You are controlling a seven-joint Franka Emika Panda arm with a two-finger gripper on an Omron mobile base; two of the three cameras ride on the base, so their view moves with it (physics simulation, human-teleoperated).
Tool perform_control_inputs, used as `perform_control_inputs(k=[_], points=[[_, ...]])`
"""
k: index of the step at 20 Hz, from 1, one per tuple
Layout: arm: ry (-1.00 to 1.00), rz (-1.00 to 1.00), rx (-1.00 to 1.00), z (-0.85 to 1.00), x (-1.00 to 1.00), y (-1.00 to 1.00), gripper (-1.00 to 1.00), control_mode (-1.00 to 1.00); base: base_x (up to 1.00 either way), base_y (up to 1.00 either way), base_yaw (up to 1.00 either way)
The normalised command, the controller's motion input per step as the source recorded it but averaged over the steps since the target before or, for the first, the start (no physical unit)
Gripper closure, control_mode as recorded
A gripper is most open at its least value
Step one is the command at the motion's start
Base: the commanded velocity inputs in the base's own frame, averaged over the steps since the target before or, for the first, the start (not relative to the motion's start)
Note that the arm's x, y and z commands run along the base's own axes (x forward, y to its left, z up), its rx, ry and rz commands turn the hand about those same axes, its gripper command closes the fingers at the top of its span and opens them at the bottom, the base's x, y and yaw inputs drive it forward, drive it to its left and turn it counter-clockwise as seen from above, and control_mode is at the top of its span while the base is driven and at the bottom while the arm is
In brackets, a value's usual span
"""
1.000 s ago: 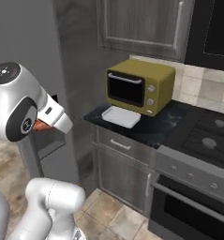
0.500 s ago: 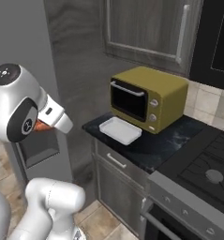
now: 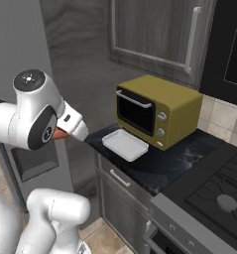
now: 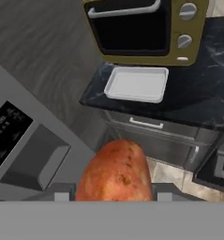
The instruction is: Take the sweet potato and tomato out of the freezer and place them in the tupperware container on the counter. Then put the tupperware containing the vegetables back in the freezer.
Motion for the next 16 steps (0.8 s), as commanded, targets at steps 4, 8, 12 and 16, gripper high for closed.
perform_control_inputs(k=[4,8,12,16], points=[[0.00,0.13,0.00,-0.48,0.54,-0.64,1.00,-1.00,0.00,0.00,0.00],[0.00,0.08,0.00,-0.58,0.67,-0.41,1.00,-1.00,0.00,0.00,0.00],[0.01,0.05,0.00,-0.57,0.82,-0.12,1.00,-1.00,0.00,0.00,0.00],[0.05,0.02,-0.02,-0.61,0.99,0.00,1.00,-1.00,0.00,0.00,0.00]])
